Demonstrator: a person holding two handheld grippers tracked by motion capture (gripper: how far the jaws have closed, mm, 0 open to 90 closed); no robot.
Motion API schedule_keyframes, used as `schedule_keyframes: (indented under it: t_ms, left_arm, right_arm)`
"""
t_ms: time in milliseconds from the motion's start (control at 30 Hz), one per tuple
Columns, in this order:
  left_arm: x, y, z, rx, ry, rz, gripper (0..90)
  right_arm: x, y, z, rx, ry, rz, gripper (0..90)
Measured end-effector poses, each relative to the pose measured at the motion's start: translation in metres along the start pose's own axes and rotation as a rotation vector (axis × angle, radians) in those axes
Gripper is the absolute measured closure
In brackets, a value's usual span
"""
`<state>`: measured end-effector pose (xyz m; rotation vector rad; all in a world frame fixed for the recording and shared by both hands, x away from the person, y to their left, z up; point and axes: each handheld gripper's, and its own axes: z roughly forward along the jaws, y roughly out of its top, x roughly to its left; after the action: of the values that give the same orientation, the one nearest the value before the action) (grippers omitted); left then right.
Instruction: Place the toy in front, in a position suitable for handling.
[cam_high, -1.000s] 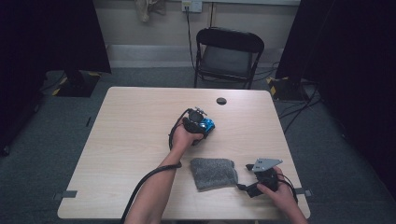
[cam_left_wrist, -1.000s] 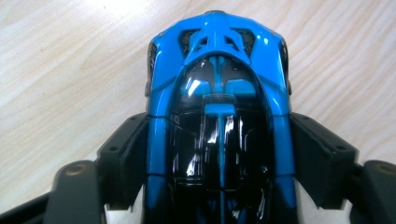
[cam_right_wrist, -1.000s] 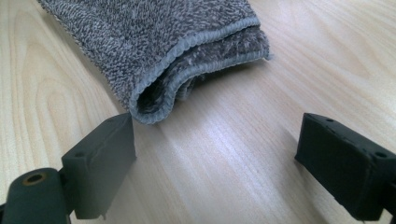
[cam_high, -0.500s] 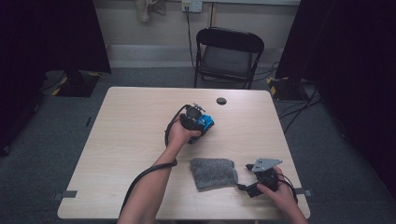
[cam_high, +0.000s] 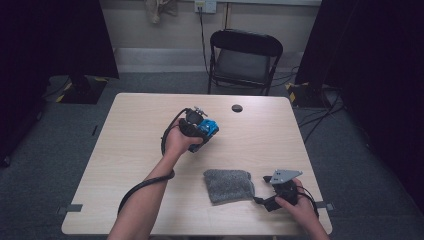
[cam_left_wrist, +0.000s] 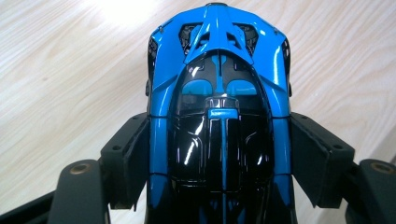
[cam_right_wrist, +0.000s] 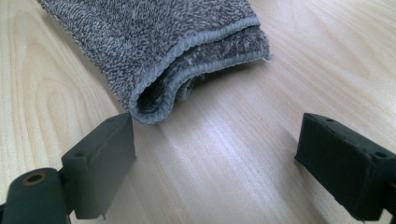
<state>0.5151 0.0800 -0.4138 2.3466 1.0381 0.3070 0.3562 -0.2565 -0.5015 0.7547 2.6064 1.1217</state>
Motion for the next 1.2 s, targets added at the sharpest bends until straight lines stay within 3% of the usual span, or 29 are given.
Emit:
schedule_keyframes:
  t_ms: [333,600,867,1200]
  left_arm:
    - [0.016,-0.029,-0.020,0.021,0.010,-0.013,28.2]
    - [0.016,-0.050,-0.025,0.046,0.004,0.004,28.3]
    - [0.007,-0.072,-0.017,0.070,-0.015,0.015,28.2]
    - [-0.006,-0.082,-0.003,0.085,-0.041,0.032,28.2]
  right_arm:
    - [0.000,0.000,0.000,0.000,0.000,0.001,11.0]
    - [0.000,0.000,0.000,0.000,-0.003,0.005,11.0]
    - [0.000,0.000,0.000,0.000,-0.004,0.006,10.9]
    - [0.000,0.000,0.000,0.000,-0.004,0.006,10.9]
